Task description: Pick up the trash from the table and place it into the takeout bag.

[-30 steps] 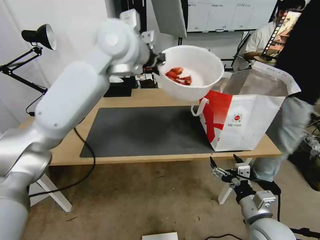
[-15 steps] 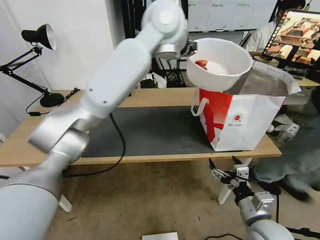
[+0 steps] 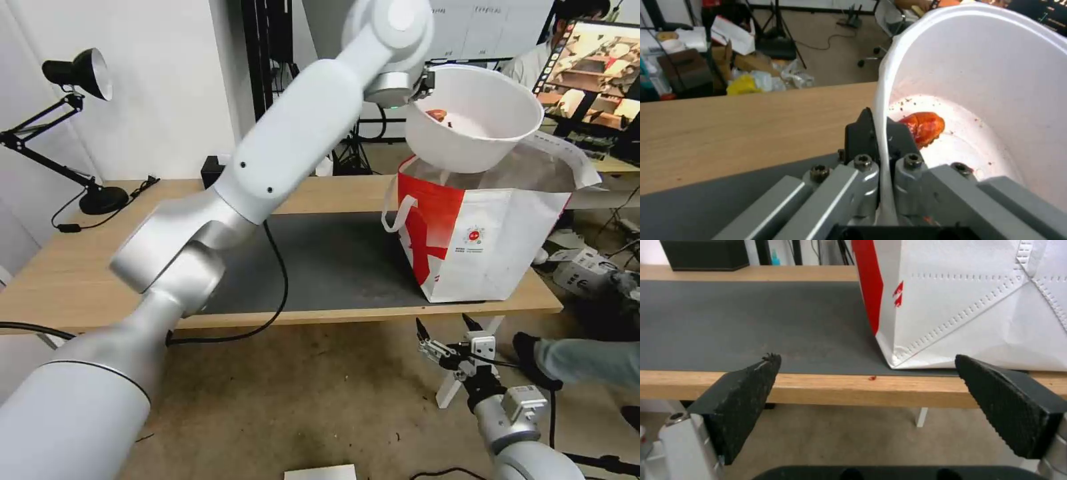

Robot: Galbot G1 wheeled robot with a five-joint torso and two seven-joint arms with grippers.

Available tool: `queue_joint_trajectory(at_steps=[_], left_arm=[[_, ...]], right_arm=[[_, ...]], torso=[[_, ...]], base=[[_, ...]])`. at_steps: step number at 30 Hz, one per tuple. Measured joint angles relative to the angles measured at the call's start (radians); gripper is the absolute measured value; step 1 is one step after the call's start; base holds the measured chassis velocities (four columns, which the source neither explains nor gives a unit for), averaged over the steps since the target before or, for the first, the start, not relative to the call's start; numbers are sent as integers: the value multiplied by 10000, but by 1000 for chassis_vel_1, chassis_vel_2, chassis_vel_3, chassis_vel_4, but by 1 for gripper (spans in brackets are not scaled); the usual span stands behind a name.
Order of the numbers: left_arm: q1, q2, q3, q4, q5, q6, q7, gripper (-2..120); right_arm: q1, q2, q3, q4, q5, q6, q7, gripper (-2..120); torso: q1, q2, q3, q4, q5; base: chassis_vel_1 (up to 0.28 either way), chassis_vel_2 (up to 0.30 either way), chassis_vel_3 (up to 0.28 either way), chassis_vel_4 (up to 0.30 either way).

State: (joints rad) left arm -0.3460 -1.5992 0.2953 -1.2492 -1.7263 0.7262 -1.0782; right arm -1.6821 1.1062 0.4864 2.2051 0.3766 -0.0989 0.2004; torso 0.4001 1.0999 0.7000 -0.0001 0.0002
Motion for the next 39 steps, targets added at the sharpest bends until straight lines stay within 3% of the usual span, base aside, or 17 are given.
queue_joint_trajectory(at_steps=[4, 12, 25, 39], left_arm=[[475, 16, 387, -242, 769, -788, 1149, 0], [795, 33, 880, -453, 1483, -1271, 1729, 0], [784, 46, 1095, -232, 2149, -1569, 2087, 0], [1151, 59, 1752, -824, 1905, -1022, 2017, 0]], right_arm=[[-159, 99, 2, 212, -6, 21, -1, 100], [-262, 170, 49, 328, -17, 39, -4, 100], [-382, 317, -151, 352, -272, 73, -31, 100], [-353, 341, -164, 327, -277, 84, -31, 100]], torso=[[-1, 0, 0, 2, -2], [-1, 0, 0, 1, -2], [-1, 0, 0, 2, -2], [-1, 0, 0, 0, -2]], base=[[0, 0, 0, 0], [0, 0, 0, 0], [0, 0, 0, 0], [0, 0, 0, 0]])
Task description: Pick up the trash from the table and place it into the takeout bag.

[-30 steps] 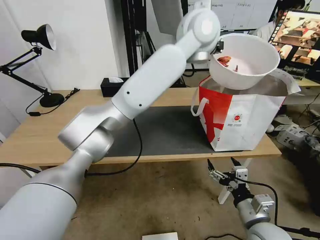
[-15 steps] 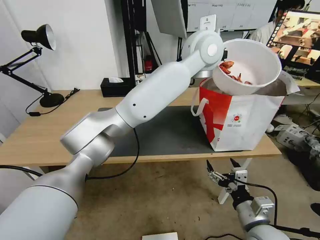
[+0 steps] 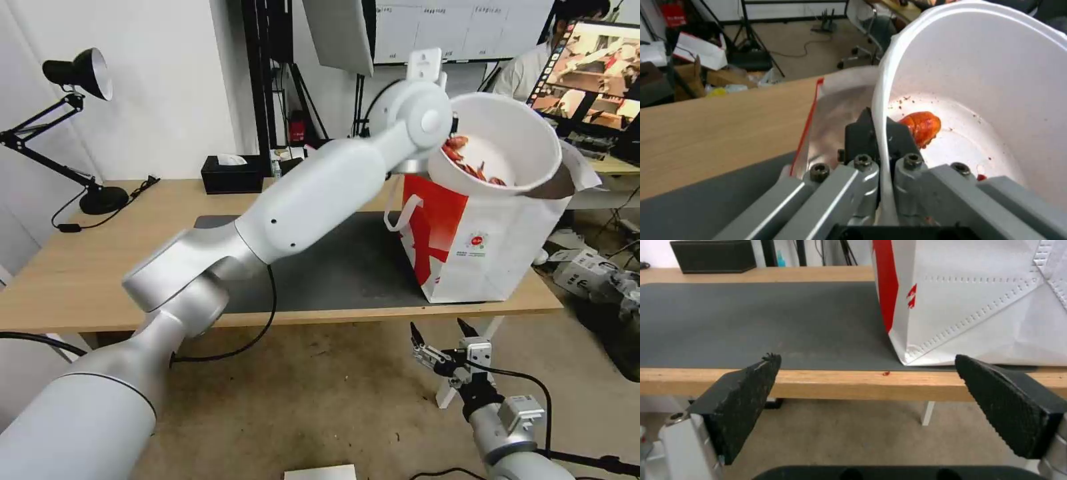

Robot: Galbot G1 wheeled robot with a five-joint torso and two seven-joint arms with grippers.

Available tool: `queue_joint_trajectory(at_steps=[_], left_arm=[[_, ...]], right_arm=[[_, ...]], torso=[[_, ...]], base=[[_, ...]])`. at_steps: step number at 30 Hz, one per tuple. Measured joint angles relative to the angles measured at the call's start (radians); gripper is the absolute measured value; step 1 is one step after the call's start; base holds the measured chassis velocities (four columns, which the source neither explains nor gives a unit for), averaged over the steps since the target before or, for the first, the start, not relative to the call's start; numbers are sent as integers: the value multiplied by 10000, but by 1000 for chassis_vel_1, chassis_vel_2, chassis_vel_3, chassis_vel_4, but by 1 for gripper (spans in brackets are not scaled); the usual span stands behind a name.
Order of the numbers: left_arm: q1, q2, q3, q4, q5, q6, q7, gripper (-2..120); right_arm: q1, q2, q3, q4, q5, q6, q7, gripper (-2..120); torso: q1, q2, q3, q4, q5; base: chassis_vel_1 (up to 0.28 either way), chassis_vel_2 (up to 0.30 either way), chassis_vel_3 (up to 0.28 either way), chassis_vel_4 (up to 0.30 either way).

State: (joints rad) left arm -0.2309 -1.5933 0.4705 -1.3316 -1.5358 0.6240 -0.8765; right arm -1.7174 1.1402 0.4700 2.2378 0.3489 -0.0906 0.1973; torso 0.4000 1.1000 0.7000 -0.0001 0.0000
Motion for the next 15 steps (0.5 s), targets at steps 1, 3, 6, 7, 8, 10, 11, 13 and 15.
queue_joint_trajectory(at_steps=[1, 3, 6, 7, 8, 10, 11, 13, 15], left_arm=[[16, 1, 14, -6, -3, 62, 0, 0], [69, 5, 43, -39, -38, 247, 0, 7], [74, 5, 56, -38, -40, 296, 8, 15], [74, 5, 56, -16, -37, 316, 19, 21], [74, 5, 56, -16, -37, 316, 19, 21], [71, 6, 46, 26, -35, 358, 23, 30], [71, 6, 46, 26, -35, 358, 23, 30], [41, 10, 12, 67, -35, 395, 22, 40], [1, 10, -10, 97, -39, 419, 29, 47]], right_arm=[[3, 2, 2, 0, 1, 1, 0, 100], [21, 12, 2, -1, 4, 2, 1, 100], [41, 16, -11, -24, 5, 4, 1, 100], [61, 18, -28, -41, 5, 4, 1, 100], [61, 18, -28, -41, 5, 4, 1, 100], [70, 17, -46, -54, 5, 4, 1, 100], [70, 17, -46, -54, 5, 4, 1, 100], [72, 17, -79, -68, 5, 4, 1, 100], [71, 9, -99, -84, 5, 5, 1, 100]], torso=[[0, 0, 0, 0, 0], [0, 0, 0, 1, 0], [0, 0, 0, 1, 0], [0, 0, 0, 1, 0], [0, 0, 0, 1, 0], [0, 0, 0, 1, 0], [0, 0, 0, 1, 0], [0, 0, 0, 1, 0], [0, 0, 0, 1, 0]], base=[[0, 0, 0, 0], [0, 0, 0, 0], [0, 0, 0, 0], [0, 0, 0, 0], [0, 0, 0, 0], [0, 0, 0, 0], [0, 0, 0, 0], [0, 0, 0, 0], [0, 0, 0, 0]])
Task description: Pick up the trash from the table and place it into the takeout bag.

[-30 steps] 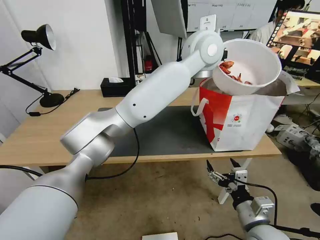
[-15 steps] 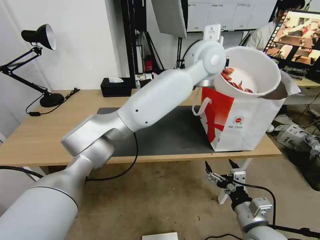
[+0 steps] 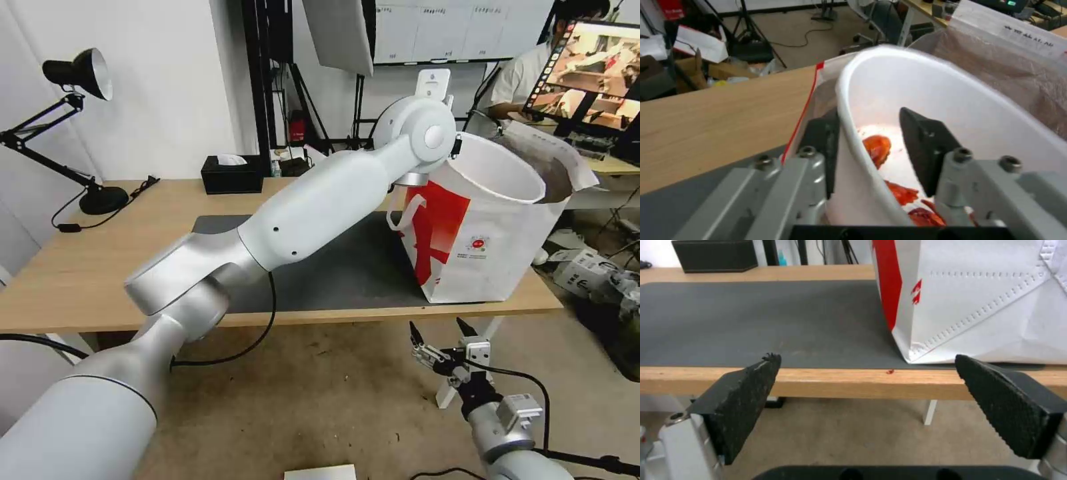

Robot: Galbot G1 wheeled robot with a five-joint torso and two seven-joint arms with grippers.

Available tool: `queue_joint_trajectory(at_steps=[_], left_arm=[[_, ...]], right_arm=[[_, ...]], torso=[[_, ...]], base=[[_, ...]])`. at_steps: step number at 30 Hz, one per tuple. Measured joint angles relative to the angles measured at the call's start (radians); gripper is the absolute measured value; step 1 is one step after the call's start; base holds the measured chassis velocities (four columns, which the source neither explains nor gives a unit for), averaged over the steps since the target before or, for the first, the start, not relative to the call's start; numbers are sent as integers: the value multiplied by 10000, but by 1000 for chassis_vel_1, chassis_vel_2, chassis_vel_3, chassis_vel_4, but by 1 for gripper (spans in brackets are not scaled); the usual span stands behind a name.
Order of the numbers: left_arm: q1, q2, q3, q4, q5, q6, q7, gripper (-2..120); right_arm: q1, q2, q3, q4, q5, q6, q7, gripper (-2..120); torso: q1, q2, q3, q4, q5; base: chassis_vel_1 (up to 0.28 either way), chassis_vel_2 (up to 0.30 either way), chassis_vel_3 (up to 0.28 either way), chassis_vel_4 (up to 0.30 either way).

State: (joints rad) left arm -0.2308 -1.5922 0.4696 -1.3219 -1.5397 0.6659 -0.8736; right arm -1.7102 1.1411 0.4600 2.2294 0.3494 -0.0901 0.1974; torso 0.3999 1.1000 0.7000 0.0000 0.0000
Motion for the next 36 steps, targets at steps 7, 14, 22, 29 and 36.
queue_joint_trajectory(at_steps=[7, 14, 22, 29, 36], left_arm=[[43, 37, -71, -2, -3, 8, 19, 73], [168, 266, -167, -340, -7, -72, 21, 97], [362, 580, -186, -903, -13, -361, 175, 100], [1063, 2147, -784, -2748, 172, -1424, 396, 100], [3234, 4732, -1898, -5319, 2203, -2591, 1863, 100]], right_arm=[[12, -22, -21, -43, -2, 0, 0, 100], [47, -32, -65, -107, -2, 0, -1, 100], [101, -89, -202, -150, -3, 0, -1, 100], [209, -128, -155, -47, 120, -3, 59, 100], [277, -203, -58, 176, 250, -5, 94, 100]], torso=[[0, 0, 0, -1, 0], [0, 0, 0, -1, 0], [0, 1, 0, -3, 0], [1, 0, 0, 1, -3], [1, 1, 0, -2, -7]], base=[[0, 0, 0, 0], [0, 0, 0, 0], [0, 0, 0, 0], [0, 0, 0, 0], [0, 0, 0, 0]])
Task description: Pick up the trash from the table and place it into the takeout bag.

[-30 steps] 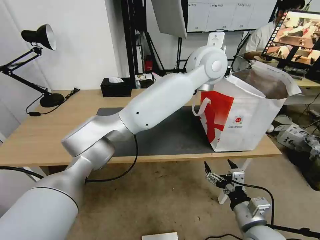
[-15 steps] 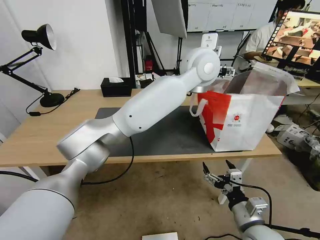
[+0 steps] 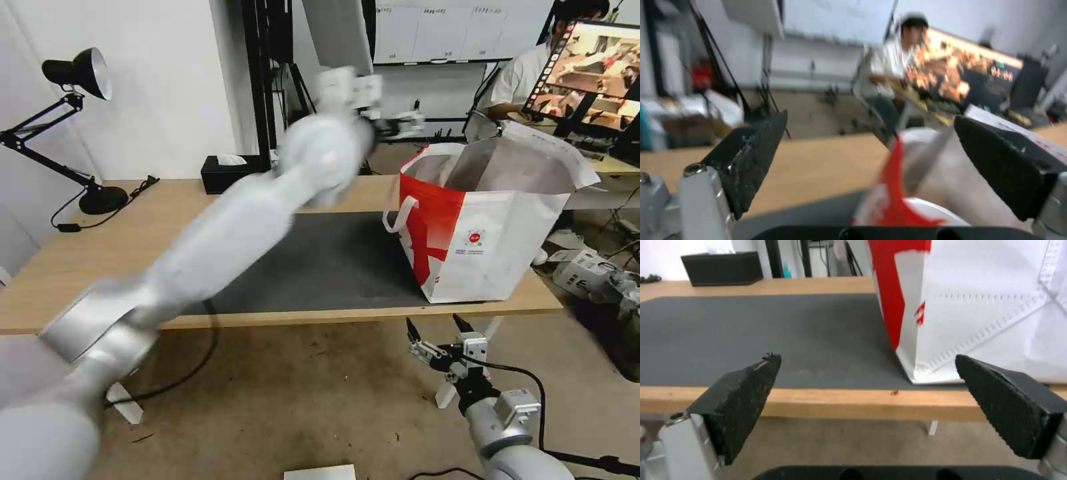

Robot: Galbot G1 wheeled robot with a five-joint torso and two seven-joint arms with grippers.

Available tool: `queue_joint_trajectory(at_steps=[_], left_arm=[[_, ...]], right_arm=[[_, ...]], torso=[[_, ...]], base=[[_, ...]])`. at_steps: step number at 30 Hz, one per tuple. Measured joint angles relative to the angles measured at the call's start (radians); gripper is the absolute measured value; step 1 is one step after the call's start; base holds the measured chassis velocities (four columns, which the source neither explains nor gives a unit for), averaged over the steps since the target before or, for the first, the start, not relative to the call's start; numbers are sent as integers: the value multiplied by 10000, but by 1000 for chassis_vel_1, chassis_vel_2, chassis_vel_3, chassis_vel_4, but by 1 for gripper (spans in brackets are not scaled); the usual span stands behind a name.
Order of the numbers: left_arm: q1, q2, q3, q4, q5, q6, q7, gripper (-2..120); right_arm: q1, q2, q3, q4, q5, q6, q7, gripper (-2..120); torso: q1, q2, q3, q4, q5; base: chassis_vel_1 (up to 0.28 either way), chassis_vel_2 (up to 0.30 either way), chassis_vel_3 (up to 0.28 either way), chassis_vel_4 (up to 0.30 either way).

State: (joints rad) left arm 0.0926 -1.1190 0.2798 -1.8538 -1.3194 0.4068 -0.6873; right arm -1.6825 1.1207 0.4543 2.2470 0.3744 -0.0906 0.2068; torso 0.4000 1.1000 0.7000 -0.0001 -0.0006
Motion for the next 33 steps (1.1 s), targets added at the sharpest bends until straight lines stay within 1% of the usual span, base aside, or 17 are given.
queue_joint_trajectory(at_steps=[3, 4, 7, 8, 10, 12, 13, 14, 16, 18, 20, 21, 22, 24, 26, 27, 33], left_arm=[[2266, 1979, -1621, -1487, 1600, -623, 1248, 100], [2266, 1979, -1621, -1487, 1600, -623, 1248, 100], [5039, 3406, -3672, -2715, 2677, -1185, 1944, 100], [5039, 3406, -3672, -2715, 2677, -1185, 1944, 100], [7429, 3834, -5220, -3374, 3833, -1686, 2524, 100], [8207, 3768, -5744, -3520, 4238, -1774, 2783, 100], [9314, 3509, -6542, -3839, 4721, -1898, 3094, 100], [9314, 3509, -6542, -3839, 4721, -1898, 3094, 100], [11516, 2854, -8127, -4575, 5669, -2215, 3568, 100], [12202, 2608, -8488, -4779, 5946, -2313, 3723, 100], [14666, 1285, -9712, -5522, 7032, -2697, 4313, 100], [14666, 1285, -9712, -5522, 7032, -2697, 4313, 100], [15253, 820, -9958, -5692, 7375, -2835, 4511, 100], [16962, -629, -10371, -6256, 8359, -3296, 5026, 100], [17100, -767, -10386, -6311, 8453, -3335, 5081, 100], [17817, -1619, -10394, -6501, 9066, -3643, 5434, 100], [18653, -2776, -10019, -6563, 10331, -4465, 5862, 100]], right_arm=[[41, -55, 101, 187, 41, 0, -10, 100], [41, -55, 101, 187, 41, 0, -10, 100], [49, -93, 219, 310, 49, 19, -47, 100], [49, -93, 219, 310, 49, 19, -47, 100], [-231, 70, 655, 523, -11, 234, -134, 100], [-452, 227, 932, 669, -85, 319, -190, 100], [-682, 435, 1251, 879, -147, 380, -231, 100], [-682, 435, 1251, 879, -147, 380, -231, 100], [-729, 457, 1458, 1068, -268, 383, -282, 100], [-736, 456, 1492, 1092, -359, 387, -322, 100], [-810, 478, 1559, 1171, -764, 492, -459, 100], [-810, 478, 1559, 1171, -764, 492, -459, 100], [-841, 514, 1561, 1201, -870, 547, -477, 100], [-975, 653, 1562, 1339, -1176, 753, -551, 100], [-998, 671, 1560, 1364, -1209, 775, -565, 100], [-1122, 769, 1544, 1492, -1361, 862, -641, 100], [-1474, 1085, 1490, 1688, -1910, 1131, -851, 100]], torso=[[1, 0, 0, 1, 0], [1, 0, 0, 1, 0], [-2, 0, -1, 15, -5], [-2, 0, -1, 15, -5], [-2, 1, -2, 15, 4], [-2, 1, -1, 7, -2], [-2, 1, -2, -16, 1], [-2, 1, -2, -16, 1], [-1, 1, -2, -7, 9], [-2, 1, -2, 0, 7], [-3, 2, -3, 9, 6], [-3, 2, -3, 9, 6], [-3, 1, -3, 6, 8], [-3, 2, -2, 3, 11], [-3, 2, -2, 5, 10], [-3, 2, -2, 3, 11], [-2, 2, -1, 0, 9]], base=[[0, 0, 0, 0], [0, 0, 0, 0], [0, 0, 0, 0], [0, 0, 0, 0], [0, 0, 0, 0], [0, 0, 0, 0], [0, 0, 0, 0], [0, 0, 0, 0], [0, 0, 0, 0], [0, 0, 0, 0], [0, 0, 0, 0], [0, 0, 0, 0], [0, 0, 0, 0], [0, 0, 0, 0], [0, 0, 0, 0], [0, 0, 0, 0], [0, 0, 0, 0]])
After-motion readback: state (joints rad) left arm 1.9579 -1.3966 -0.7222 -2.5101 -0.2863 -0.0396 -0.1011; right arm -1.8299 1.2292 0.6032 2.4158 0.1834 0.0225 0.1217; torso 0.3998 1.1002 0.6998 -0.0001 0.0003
